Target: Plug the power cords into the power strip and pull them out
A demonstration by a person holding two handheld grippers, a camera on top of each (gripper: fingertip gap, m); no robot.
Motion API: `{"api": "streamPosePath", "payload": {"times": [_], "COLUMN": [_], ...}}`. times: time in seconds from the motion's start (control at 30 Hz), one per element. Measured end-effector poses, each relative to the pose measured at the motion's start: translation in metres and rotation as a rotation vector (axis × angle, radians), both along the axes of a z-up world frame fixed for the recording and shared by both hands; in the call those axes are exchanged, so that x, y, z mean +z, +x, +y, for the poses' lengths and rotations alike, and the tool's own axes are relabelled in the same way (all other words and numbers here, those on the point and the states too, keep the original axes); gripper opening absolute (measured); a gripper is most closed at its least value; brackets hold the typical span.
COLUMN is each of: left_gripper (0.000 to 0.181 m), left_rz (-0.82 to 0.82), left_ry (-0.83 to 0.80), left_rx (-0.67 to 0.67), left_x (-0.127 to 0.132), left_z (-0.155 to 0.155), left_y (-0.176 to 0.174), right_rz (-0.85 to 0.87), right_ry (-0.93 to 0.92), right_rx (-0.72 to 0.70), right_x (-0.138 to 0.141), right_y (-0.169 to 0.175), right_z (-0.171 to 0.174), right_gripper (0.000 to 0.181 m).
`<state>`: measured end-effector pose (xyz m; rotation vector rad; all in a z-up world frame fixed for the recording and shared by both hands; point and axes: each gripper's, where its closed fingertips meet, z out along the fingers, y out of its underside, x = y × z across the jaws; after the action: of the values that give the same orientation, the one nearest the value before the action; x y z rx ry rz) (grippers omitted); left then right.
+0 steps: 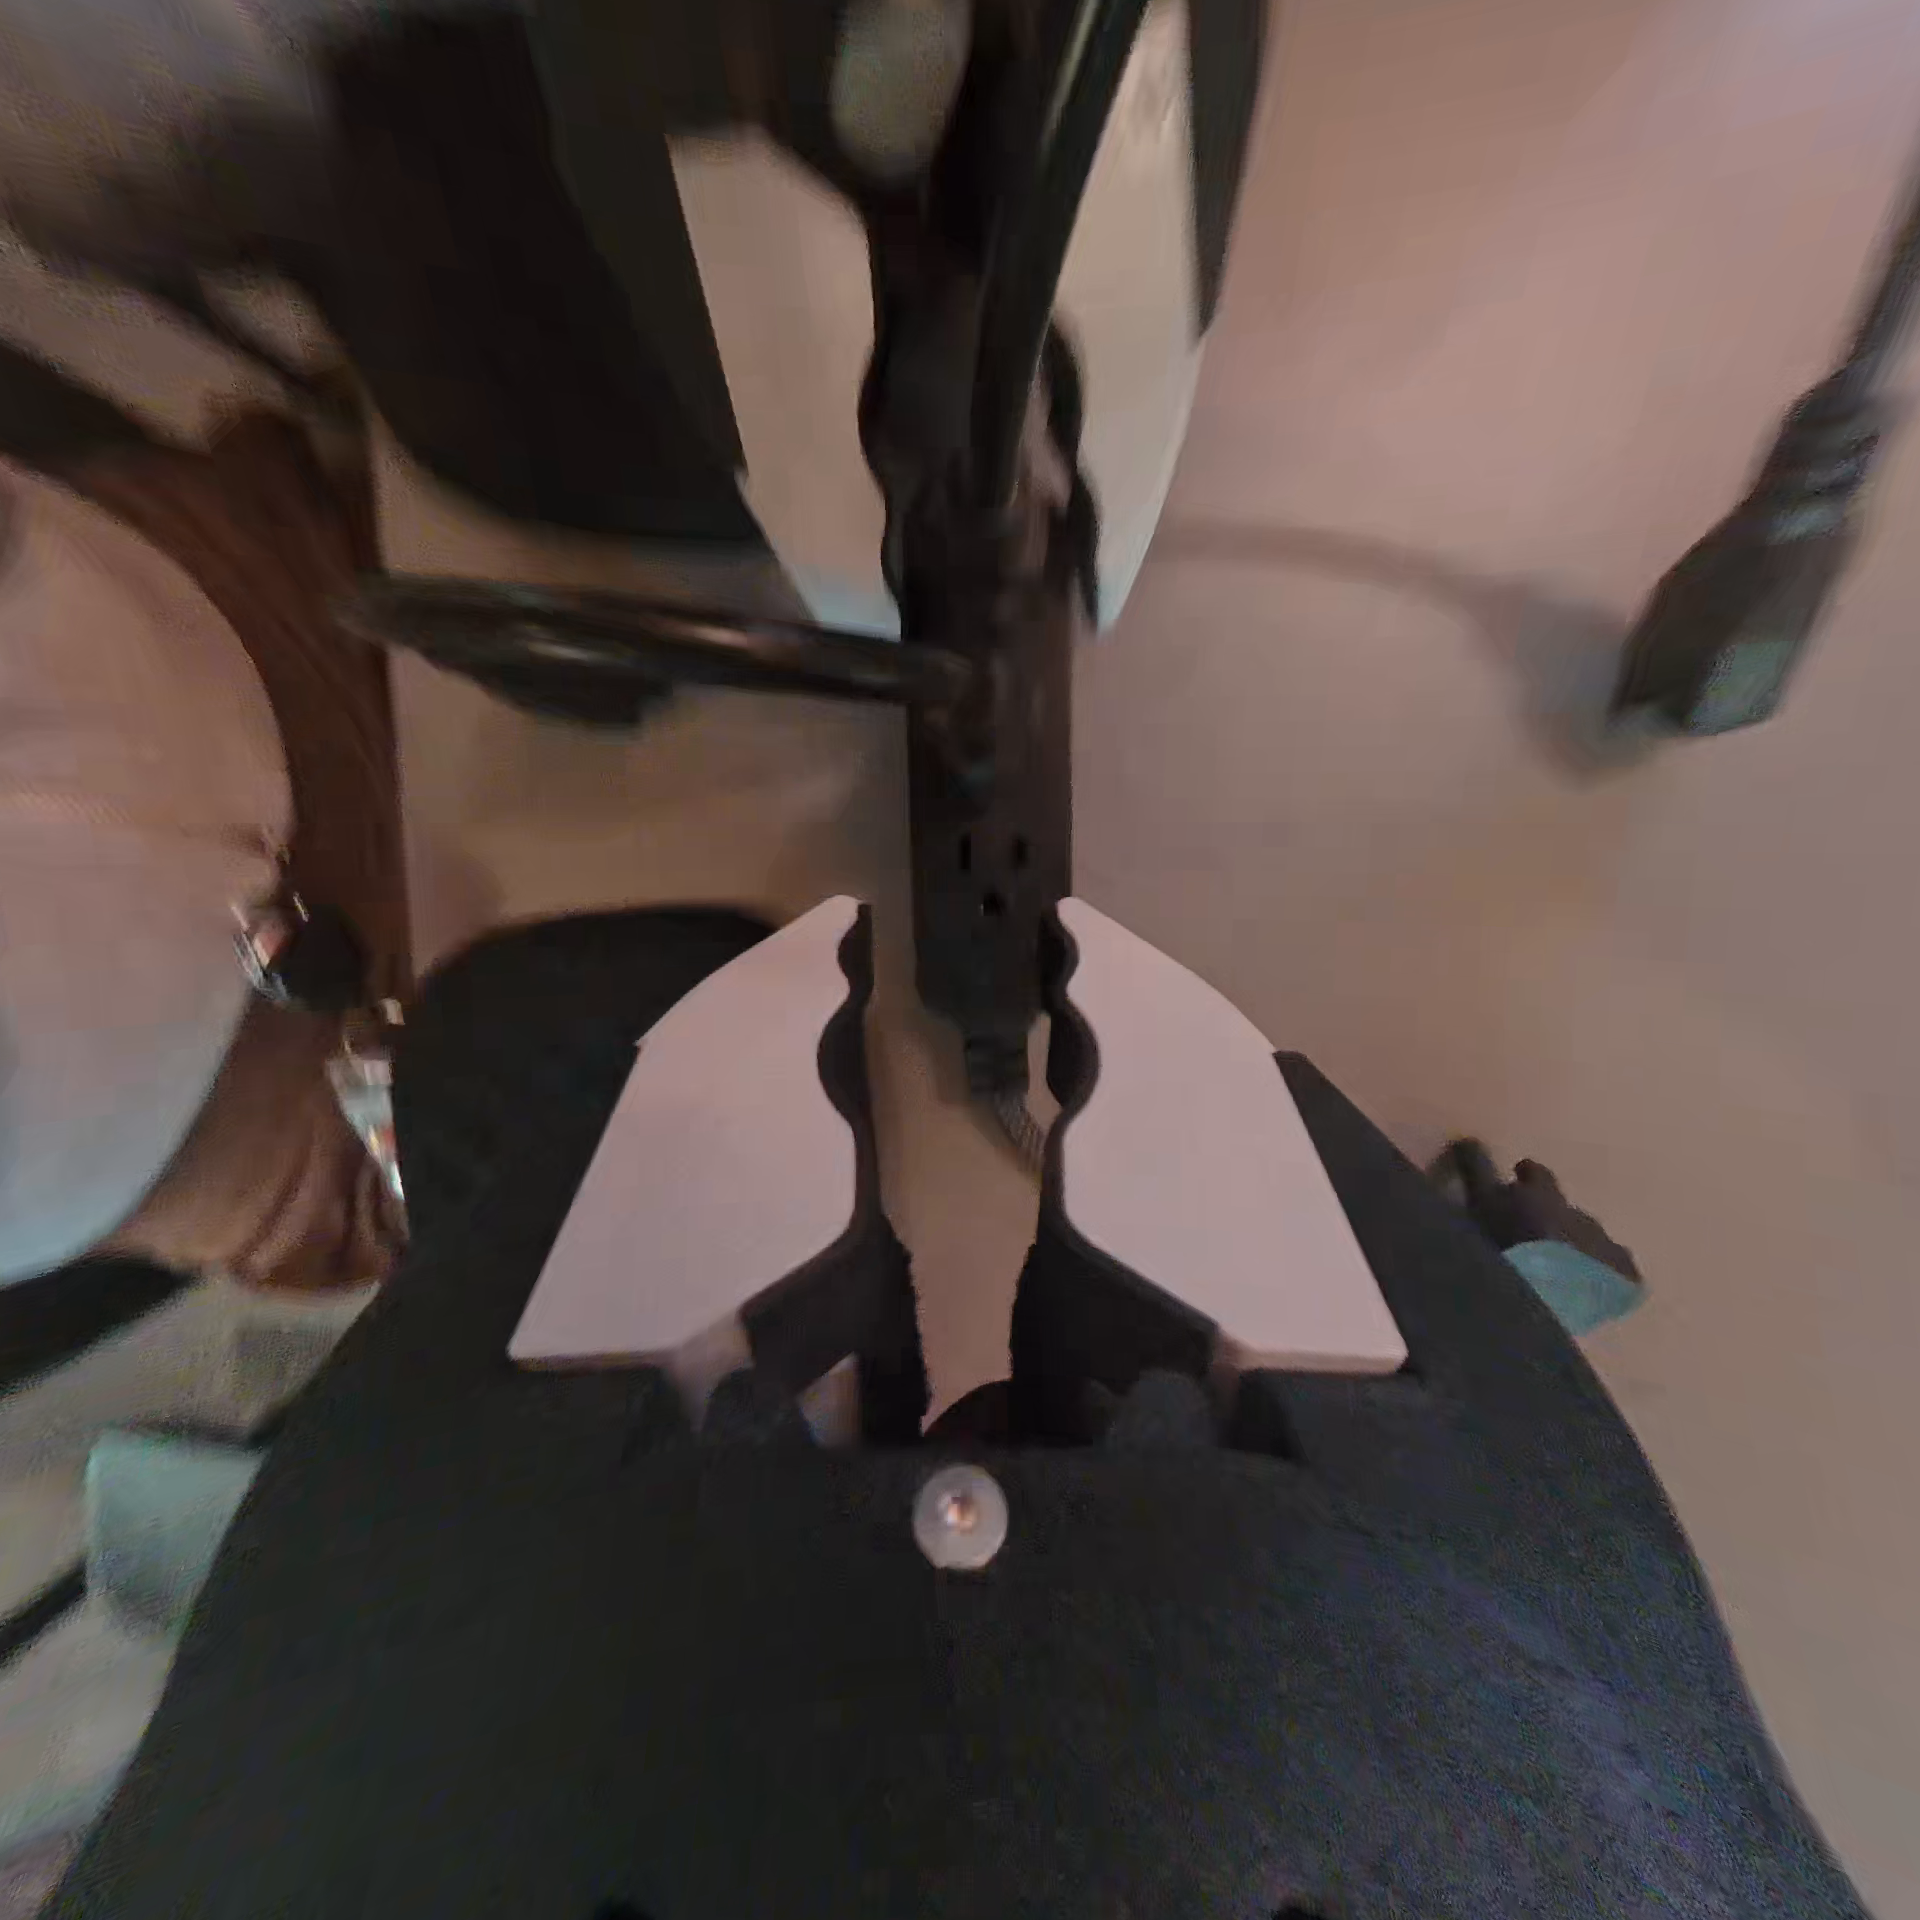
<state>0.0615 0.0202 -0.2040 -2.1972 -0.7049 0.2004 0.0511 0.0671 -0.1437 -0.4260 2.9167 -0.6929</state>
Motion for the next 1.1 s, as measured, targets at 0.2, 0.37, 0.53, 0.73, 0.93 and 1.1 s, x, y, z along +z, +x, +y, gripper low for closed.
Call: {"api": "streamPosePath", "payload": {"times": [0.2,0.37,0.53,0.73,0.93,1.1], "left_gripper": [0.046,0.046,0.046,0.047,0.048,0.048], "left_rz": [0.011,0.034,0.040,0.082,0.122,0.135], "left_ry": [-0.006,-0.026,-0.032,-0.071,-0.110,-0.121], "left_rx": [-0.002,-0.001,0.000,0.008,0.015,0.016], "left_x": [0.000,-0.001,0.000,-0.002,-0.004,-0.004], "left_z": [0.000,0.000,0.000,-0.001,-0.002,-0.002], "left_y": [-0.001,-0.002,-0.003,-0.004,-0.005,-0.005], "right_rz": [-0.123,-0.030,0.236,0.094,0.118,0.132], "right_ry": [-0.753,-1.202,-1.686,-1.623,-1.556,-1.533], "right_rx": [-0.160,-0.325,-0.366,-0.349,-0.282,-0.249], "right_x": [0.060,0.059,0.104,0.088,0.081,0.078], "right_y": [0.012,0.001,0.013,0.022,0.033,0.039], "right_z": [-0.010,0.022,0.083,0.081,0.073,0.072], "right_gripper": [0.072,0.121,0.109,0.102,0.090,0.080]}}
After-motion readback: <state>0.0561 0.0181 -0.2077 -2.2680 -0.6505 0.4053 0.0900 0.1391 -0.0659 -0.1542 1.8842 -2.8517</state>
